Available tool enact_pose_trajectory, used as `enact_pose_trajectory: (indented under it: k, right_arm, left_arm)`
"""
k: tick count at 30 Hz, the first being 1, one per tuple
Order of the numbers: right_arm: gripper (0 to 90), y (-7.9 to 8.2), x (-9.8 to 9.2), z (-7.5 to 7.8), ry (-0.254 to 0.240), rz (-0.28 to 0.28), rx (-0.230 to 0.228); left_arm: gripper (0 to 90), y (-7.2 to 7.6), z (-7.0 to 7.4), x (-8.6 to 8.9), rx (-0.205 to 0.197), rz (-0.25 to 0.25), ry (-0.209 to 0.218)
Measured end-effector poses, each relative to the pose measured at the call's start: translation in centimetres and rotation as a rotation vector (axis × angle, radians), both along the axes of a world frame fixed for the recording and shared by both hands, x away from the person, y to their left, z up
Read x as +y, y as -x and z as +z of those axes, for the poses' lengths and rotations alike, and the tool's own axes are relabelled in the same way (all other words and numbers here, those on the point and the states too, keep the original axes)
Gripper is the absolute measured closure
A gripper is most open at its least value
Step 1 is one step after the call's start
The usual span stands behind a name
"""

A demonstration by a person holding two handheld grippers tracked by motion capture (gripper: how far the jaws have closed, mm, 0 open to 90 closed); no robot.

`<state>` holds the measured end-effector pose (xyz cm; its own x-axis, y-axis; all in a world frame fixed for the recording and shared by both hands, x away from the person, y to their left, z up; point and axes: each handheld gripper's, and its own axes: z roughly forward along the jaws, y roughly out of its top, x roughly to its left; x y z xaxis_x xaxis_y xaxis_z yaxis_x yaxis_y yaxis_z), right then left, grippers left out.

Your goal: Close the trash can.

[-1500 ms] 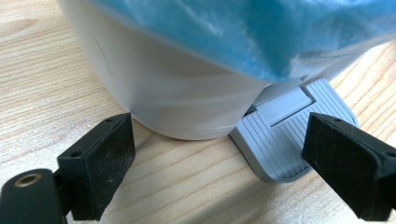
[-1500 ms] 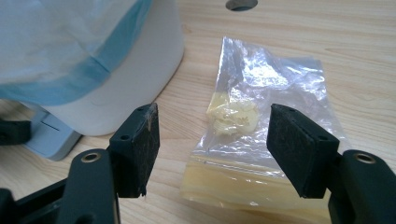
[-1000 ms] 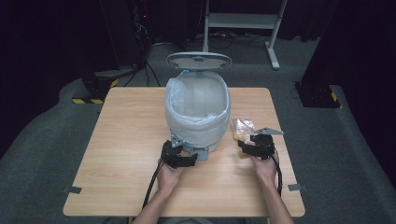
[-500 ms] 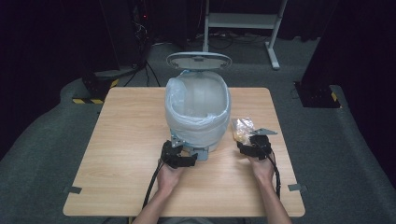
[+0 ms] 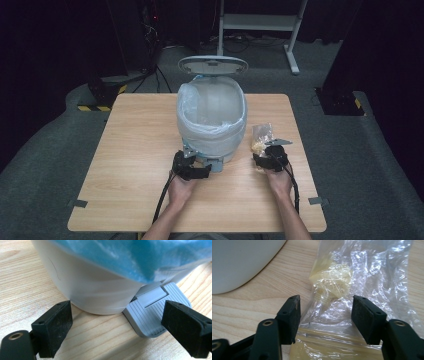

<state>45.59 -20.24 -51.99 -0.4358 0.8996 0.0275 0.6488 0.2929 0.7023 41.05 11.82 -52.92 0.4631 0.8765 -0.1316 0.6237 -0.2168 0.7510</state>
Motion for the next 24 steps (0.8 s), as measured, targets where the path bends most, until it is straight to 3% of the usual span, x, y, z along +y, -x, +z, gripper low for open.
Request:
enact_pose_trajectory:
  k: [12,19,24]
  right_arm:
    - [66.3,0.2,0.39,0.12,0.012,0.045,0.002]
    - [86.8,0.13,0.29,0.12,-0.026,0.075,0.026]
    - [90.0,-0.05,-0.03,0.01,-0.057,0.076,0.035]
  left_arm:
    - [9.9,0.0,0.0,0.0,0.0,0.0,0.0]
    - [10.0,0.0,0.0,0.01,-0.003,0.0,-0.003]
    - [10.1,0.01,0.0,0.01,-0.004,0.0,-0.003]
